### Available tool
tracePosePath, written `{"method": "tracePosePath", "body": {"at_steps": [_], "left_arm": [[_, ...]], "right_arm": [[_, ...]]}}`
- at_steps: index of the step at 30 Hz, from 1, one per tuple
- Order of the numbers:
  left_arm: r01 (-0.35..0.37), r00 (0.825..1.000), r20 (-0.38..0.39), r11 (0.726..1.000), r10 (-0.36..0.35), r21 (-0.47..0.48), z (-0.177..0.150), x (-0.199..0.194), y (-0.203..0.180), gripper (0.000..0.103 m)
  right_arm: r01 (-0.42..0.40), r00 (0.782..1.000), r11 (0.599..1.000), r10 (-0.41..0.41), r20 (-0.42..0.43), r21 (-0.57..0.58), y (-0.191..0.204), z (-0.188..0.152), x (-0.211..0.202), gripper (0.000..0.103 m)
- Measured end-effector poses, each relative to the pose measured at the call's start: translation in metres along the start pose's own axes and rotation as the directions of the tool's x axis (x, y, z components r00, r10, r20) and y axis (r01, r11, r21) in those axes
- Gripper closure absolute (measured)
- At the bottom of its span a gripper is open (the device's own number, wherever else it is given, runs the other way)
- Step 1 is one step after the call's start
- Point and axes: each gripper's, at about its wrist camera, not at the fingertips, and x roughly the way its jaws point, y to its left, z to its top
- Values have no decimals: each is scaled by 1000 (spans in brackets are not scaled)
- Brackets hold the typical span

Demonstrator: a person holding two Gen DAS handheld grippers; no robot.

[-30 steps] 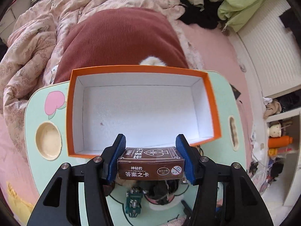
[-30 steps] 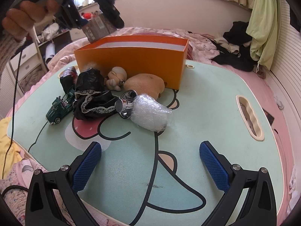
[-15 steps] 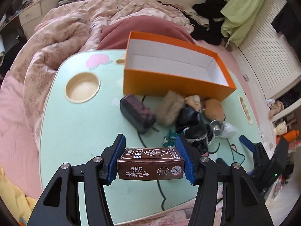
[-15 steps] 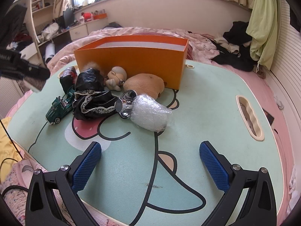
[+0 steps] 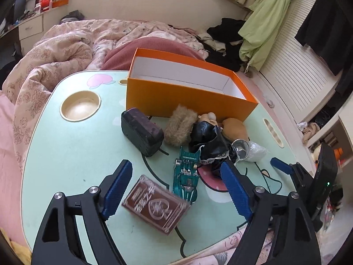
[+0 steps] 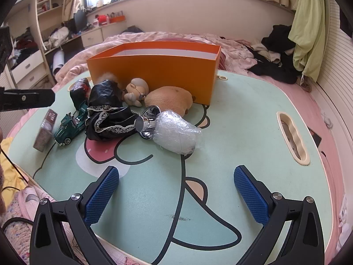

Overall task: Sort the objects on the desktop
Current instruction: 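Carry the brown card box out and set it before the toy car, left gripper, then reach the right gripper into the box and grasp the white fluffy ball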

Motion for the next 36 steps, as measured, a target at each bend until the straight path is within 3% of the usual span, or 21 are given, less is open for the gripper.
{"method": "tracePosePath", "body": {"at_steps": [4,11,15,18,20,24,28,30,36], "left_arm": [[-60,998,-2,998,60,-18,-21,-2,13,21],[4,1000,21,999,-4,-41,-52,-14,29,21],[-33,999,37,999,32,32,-61,-10,17,21],[-112,990,90,990,104,90,-65,-1,1,16],[-182,981,94,967,167,177,-66,10,-15,14],[-133,990,80,967,118,217,-65,16,-22,12],[-105,991,102,977,87,185,-67,10,-15,12],[-85,992,108,984,68,159,-65,8,-9,12],[-96,990,116,978,75,188,-63,6,-16,12]], "right_arm": [[-5,1000,1000,5,2,-4,0,2,-1,0],[-6,1000,1000,6,3,-5,-1,1,-1,0],[-6,1000,1000,6,3,-5,-1,2,-1,0],[-6,1000,1000,6,3,-5,-2,1,-2,0],[-4,1000,1000,4,0,-2,-4,2,-2,0],[-48,999,998,48,4,31,-16,10,-7,0],[-132,989,983,122,83,127,-36,43,-29,0],[-140,989,972,127,75,189,-52,72,-29,0],[-48,997,968,63,-53,247,-81,144,24,31]]}}
